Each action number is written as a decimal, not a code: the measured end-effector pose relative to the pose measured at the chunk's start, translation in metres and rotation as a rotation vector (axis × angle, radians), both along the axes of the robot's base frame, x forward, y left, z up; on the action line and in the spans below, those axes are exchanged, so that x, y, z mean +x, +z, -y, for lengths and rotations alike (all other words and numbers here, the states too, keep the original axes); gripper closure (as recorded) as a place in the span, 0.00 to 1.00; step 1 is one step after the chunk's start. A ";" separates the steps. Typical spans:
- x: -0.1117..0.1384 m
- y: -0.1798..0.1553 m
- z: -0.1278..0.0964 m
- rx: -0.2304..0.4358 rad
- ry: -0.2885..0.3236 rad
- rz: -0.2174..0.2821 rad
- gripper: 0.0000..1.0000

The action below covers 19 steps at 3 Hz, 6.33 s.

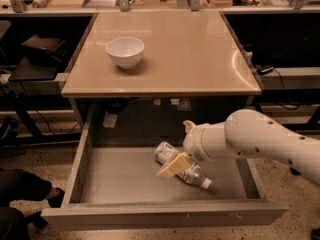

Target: Pick blue plastic bottle from top drawer and place on counter

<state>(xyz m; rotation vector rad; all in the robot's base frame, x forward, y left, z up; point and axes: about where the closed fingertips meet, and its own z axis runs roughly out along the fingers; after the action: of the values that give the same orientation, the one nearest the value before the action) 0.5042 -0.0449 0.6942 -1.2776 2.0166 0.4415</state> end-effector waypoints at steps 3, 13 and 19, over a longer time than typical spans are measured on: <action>0.016 -0.032 -0.011 0.051 -0.072 -0.030 0.00; 0.042 0.053 0.097 0.130 -0.220 0.066 1.00; 0.100 0.248 0.136 0.110 -0.183 0.265 1.00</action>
Offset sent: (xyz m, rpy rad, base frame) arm 0.0083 0.0028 -0.0045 0.0070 -0.0028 -0.0480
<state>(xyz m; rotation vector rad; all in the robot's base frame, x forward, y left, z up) 0.6046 -0.1813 0.9417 -1.0167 1.8380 0.2762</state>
